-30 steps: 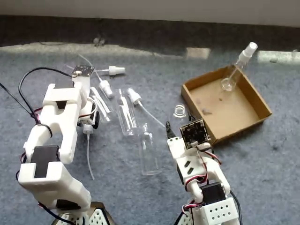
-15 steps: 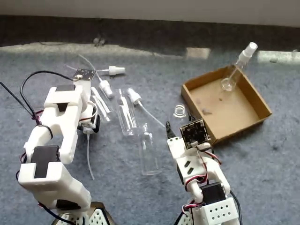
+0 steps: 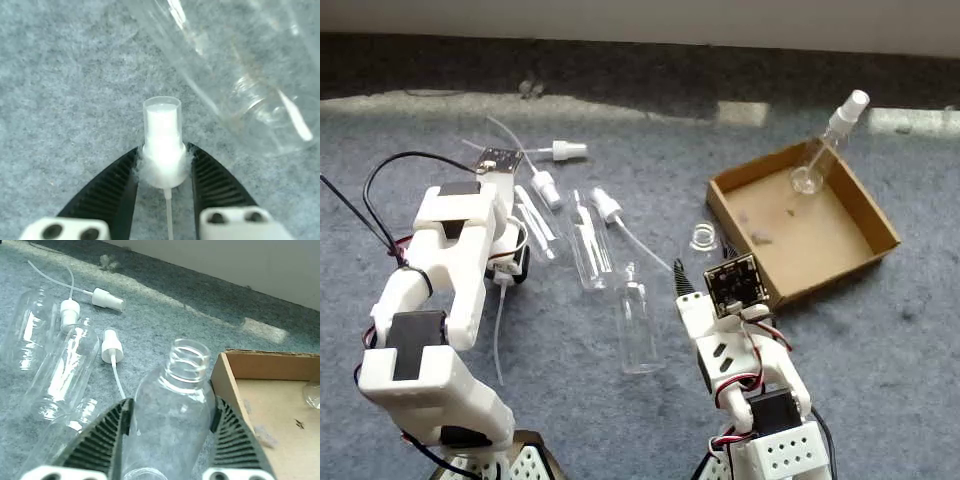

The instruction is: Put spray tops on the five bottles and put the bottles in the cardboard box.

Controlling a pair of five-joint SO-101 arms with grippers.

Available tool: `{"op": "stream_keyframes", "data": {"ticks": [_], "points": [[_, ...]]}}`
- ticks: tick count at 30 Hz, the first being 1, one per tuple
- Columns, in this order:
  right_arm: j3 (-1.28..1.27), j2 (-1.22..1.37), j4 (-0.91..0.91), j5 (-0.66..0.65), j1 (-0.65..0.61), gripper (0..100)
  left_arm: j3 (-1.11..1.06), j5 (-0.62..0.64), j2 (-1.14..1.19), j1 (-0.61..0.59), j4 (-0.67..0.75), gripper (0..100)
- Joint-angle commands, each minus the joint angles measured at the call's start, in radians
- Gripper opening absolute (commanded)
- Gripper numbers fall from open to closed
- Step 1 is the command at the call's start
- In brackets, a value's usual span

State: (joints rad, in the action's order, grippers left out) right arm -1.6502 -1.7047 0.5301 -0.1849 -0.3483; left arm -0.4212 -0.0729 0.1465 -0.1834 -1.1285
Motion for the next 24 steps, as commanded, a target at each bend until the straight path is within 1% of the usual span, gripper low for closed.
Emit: {"op": "stream_keyframes", "data": {"ticks": [1,3,9,13,16,18,21,24], "points": [[0.013,-0.016,-0.025,0.002,0.010,10.6,0.005,0.008,-0.059,0.021,0.018,2],[0.013,-0.016,-0.025,0.002,0.010,10.6,0.035,0.008,-0.074,0.021,-0.005,2],[0.015,-0.016,-0.027,0.002,0.005,10.6,0.156,0.008,-0.251,0.021,-0.239,2],[0.016,-0.016,-0.027,0.008,-0.036,10.6,0.232,0.009,-0.415,0.022,-0.344,2],[0.013,-0.016,-0.028,0.008,-0.099,10.6,0.252,0.009,-0.553,0.039,-0.367,2],[0.013,-0.016,-0.068,0.008,-0.131,10.6,0.251,0.009,-0.648,0.062,-0.362,2],[-0.004,-0.015,-0.173,0.005,-0.147,10.2,0.249,0.011,-0.771,0.119,-0.362,2],[-0.076,-0.016,-0.213,0.003,-0.148,10.2,0.249,0.017,-0.874,0.179,-0.362,2]]}}
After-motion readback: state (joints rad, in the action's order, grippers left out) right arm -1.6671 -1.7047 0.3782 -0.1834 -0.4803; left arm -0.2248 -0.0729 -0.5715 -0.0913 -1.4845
